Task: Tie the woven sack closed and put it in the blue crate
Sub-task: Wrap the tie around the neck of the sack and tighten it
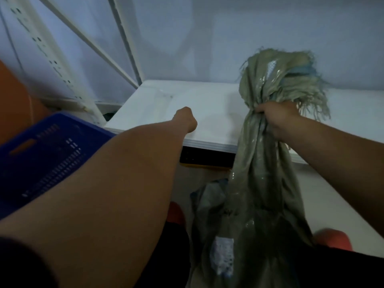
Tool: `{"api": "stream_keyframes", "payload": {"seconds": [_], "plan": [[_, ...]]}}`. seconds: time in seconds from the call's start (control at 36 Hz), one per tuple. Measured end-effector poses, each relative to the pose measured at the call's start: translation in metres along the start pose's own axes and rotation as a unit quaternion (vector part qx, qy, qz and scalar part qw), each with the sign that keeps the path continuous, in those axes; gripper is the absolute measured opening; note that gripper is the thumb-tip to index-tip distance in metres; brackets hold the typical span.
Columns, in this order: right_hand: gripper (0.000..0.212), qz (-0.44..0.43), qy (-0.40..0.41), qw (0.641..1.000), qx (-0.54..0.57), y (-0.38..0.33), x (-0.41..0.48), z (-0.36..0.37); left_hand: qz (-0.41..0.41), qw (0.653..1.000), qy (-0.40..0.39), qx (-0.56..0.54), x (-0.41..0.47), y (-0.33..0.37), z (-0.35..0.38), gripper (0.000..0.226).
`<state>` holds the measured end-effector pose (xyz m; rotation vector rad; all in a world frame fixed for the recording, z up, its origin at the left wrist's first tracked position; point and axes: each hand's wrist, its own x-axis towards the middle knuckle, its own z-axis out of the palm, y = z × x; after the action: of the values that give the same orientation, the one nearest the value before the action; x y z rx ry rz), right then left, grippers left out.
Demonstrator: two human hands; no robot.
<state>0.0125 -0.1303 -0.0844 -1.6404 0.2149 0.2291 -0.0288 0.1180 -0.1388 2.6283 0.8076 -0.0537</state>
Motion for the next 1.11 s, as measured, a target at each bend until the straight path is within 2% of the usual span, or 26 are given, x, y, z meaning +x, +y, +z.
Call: {"api": "stream_keyframes", "payload": {"seconds": [0.03, 0.08, 0.22, 0.33, 0.39, 0.47, 0.58, 0.67, 0.72, 0.78, 0.81, 0.86, 0.97, 1.06, 1.11], "plan": [[0.070, 0.003, -0.009, 1.000, -0.008, -0.001, -0.002, 0.001, 0.000, 1.000, 0.013, 0.000, 0.004, -0.001, 0.004, 0.017], [0.061, 0.015, -0.019, 0.999, -0.034, 0.000, -0.004, 0.001, -0.012, 1.000, 0.019, 0.013, 0.013, -0.007, 0.013, 0.035], [0.073, 0.034, -0.013, 0.997, -0.070, 0.013, 0.017, -0.005, -0.030, 0.999, -0.001, 0.031, 0.021, -0.022, 0.035, 0.041], [0.068, 0.054, -0.001, 0.996, -0.076, 0.014, 0.026, -0.006, -0.041, 0.999, 0.015, 0.011, 0.019, -0.011, 0.035, 0.022], [0.068, 0.065, -0.004, 0.995, -0.069, 0.013, 0.030, -0.005, -0.033, 0.999, 0.020, 0.022, 0.019, -0.005, 0.038, 0.006], [0.071, 0.075, -0.015, 0.995, -0.069, 0.014, 0.031, 0.001, -0.017, 0.997, 0.015, 0.067, 0.017, -0.001, 0.042, 0.023], [0.075, 0.078, -0.029, 0.995, -0.062, 0.015, 0.029, 0.009, 0.001, 0.996, -0.004, 0.087, 0.007, 0.004, 0.039, 0.010], [0.072, 0.085, -0.029, 0.994, -0.067, 0.016, 0.029, 0.010, 0.002, 0.993, -0.013, 0.117, 0.005, 0.008, 0.037, 0.033], [0.067, 0.087, -0.027, 0.993, -0.074, 0.015, 0.026, 0.011, 0.013, 0.993, -0.026, 0.118, 0.002, 0.010, 0.033, 0.029], [0.070, 0.091, -0.028, 0.992, -0.077, 0.015, 0.028, 0.009, 0.004, 0.991, -0.057, 0.124, -0.004, 0.019, 0.026, 0.011], [0.071, 0.093, -0.035, 0.992, -0.081, 0.015, 0.029, 0.008, 0.012, 0.989, -0.075, 0.130, -0.009, 0.021, 0.022, 0.009], [0.070, 0.089, -0.042, 0.991, -0.092, 0.014, 0.033, 0.005, 0.017, 0.985, -0.094, 0.144, -0.007, 0.026, 0.017, 0.027], [0.065, 0.086, -0.058, 0.990, -0.094, 0.007, 0.047, 0.002, 0.012, 0.986, -0.105, 0.131, 0.007, 0.029, 0.012, 0.039], [0.083, 0.101, -0.081, 0.986, -0.107, 0.011, 0.060, 0.001, -0.005, 0.994, -0.068, 0.089, 0.014, 0.029, 0.010, 0.039], [0.086, 0.103, -0.084, 0.986, -0.105, 0.019, 0.075, 0.002, -0.031, 0.994, -0.065, 0.088, 0.015, 0.032, 0.004, 0.038]]}}
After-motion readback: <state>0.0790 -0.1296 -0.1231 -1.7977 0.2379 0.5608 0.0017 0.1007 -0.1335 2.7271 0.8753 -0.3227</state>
